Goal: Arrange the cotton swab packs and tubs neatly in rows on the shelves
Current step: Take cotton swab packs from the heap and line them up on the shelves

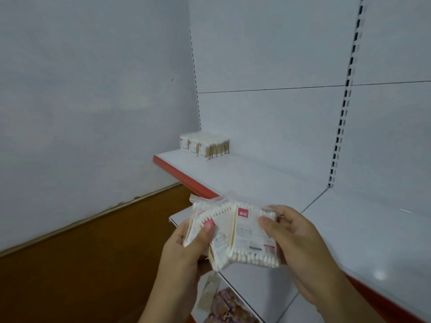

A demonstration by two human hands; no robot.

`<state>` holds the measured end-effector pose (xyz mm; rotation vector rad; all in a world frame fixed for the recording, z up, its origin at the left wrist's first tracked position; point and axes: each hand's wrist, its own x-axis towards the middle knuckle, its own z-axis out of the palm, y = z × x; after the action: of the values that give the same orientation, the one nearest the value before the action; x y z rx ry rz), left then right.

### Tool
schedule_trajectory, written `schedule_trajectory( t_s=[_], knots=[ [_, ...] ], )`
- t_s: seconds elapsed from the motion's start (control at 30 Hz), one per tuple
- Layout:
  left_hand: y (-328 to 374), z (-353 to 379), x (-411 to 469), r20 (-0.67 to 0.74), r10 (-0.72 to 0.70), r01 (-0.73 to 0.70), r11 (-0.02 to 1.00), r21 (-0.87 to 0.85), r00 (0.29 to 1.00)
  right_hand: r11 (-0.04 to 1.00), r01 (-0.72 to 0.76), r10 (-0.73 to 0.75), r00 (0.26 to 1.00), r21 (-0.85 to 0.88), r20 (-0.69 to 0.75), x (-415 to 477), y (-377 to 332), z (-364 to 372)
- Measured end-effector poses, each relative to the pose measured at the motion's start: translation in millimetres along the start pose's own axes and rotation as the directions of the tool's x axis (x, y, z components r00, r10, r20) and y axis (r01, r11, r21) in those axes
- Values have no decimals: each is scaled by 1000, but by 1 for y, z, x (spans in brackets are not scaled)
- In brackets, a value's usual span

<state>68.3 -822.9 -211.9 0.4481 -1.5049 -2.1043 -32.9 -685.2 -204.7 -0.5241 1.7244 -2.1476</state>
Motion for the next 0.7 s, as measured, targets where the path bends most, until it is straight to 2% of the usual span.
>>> schedule_trajectory(
  t_s=[0.3, 0.5, 0.6, 0.7],
  knots=[
    [38, -102, 142, -127, 66, -61, 997, 41, 990, 994, 61, -76, 984, 93, 163, 143, 22, 117],
    [53, -177, 231, -187, 102, -97, 995, 36, 977, 999, -19, 35, 942, -51, 334, 225, 51, 214],
    [56, -214, 286, -164, 107, -104, 994, 27, 981, 998, -3, 26, 943, -68, 333, 263, 67, 254],
    [60, -250, 341, -87, 125, -124, 992, 19, 988, 991, 35, -3, 970, -128, 243, 303, 81, 296]
  ],
)
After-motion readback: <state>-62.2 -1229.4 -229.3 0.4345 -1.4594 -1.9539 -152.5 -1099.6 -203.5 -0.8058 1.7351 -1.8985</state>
